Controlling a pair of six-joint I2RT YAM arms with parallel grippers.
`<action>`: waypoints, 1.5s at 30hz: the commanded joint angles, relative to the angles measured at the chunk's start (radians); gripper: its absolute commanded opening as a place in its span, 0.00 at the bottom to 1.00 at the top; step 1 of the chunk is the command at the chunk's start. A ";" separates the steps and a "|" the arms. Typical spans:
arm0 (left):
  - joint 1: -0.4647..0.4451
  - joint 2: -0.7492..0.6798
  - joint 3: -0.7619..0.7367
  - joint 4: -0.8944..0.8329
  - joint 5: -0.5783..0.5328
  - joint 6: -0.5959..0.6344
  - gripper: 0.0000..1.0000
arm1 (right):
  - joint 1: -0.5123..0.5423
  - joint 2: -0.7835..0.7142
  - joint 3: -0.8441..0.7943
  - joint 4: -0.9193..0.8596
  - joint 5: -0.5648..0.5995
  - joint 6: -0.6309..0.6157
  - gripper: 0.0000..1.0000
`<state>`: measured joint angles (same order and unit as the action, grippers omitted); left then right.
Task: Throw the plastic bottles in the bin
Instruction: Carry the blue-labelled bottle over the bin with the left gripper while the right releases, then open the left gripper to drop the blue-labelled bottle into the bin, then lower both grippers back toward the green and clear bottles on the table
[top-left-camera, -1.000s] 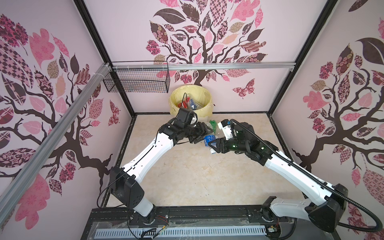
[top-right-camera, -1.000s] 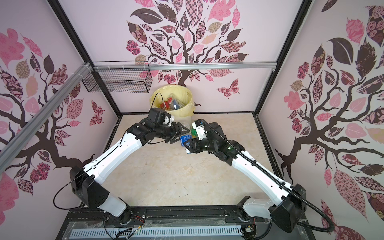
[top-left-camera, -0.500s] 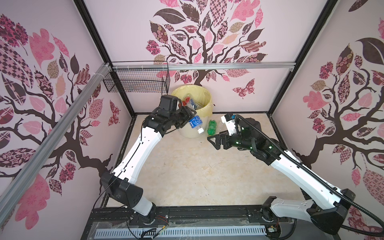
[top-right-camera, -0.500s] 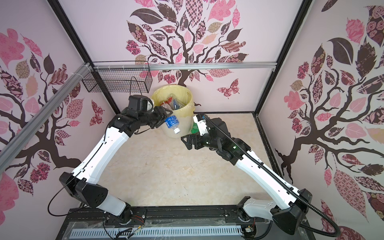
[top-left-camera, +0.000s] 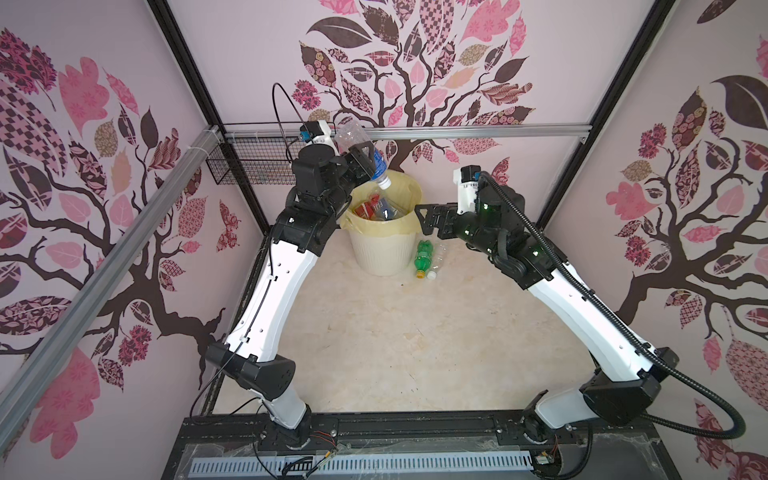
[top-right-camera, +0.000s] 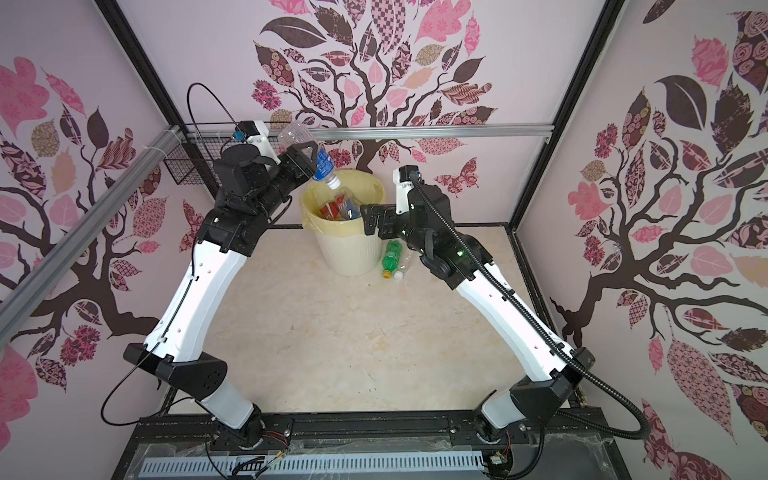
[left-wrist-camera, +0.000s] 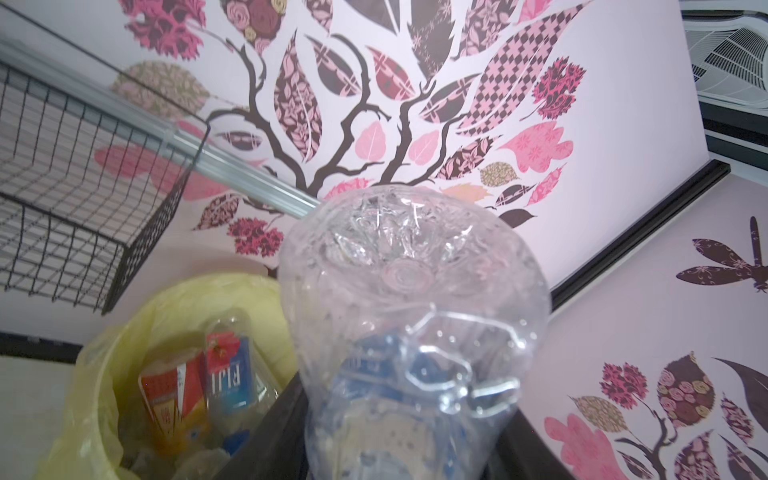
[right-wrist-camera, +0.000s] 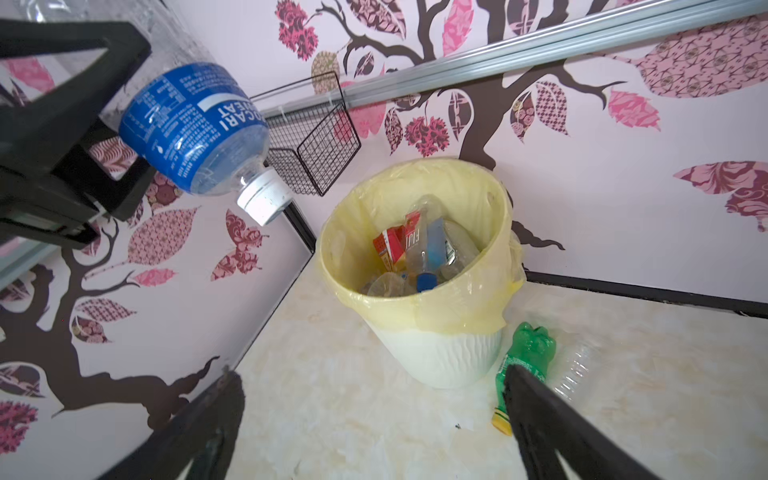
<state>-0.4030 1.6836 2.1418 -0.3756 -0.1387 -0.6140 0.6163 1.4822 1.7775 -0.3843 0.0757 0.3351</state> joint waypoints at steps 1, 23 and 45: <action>0.001 0.027 0.071 0.207 -0.058 0.123 0.41 | -0.039 0.007 0.026 0.046 -0.018 0.070 1.00; -0.036 0.338 0.191 0.041 -0.030 0.062 0.95 | -0.094 -0.102 -0.160 0.009 -0.030 0.065 1.00; -0.087 -0.131 -0.294 -0.067 -0.086 0.055 0.97 | -0.095 -0.137 -0.315 -0.004 0.022 0.196 1.00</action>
<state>-0.4877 1.5986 1.9316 -0.4107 -0.2169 -0.5564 0.5220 1.3800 1.4475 -0.3679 0.0525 0.5037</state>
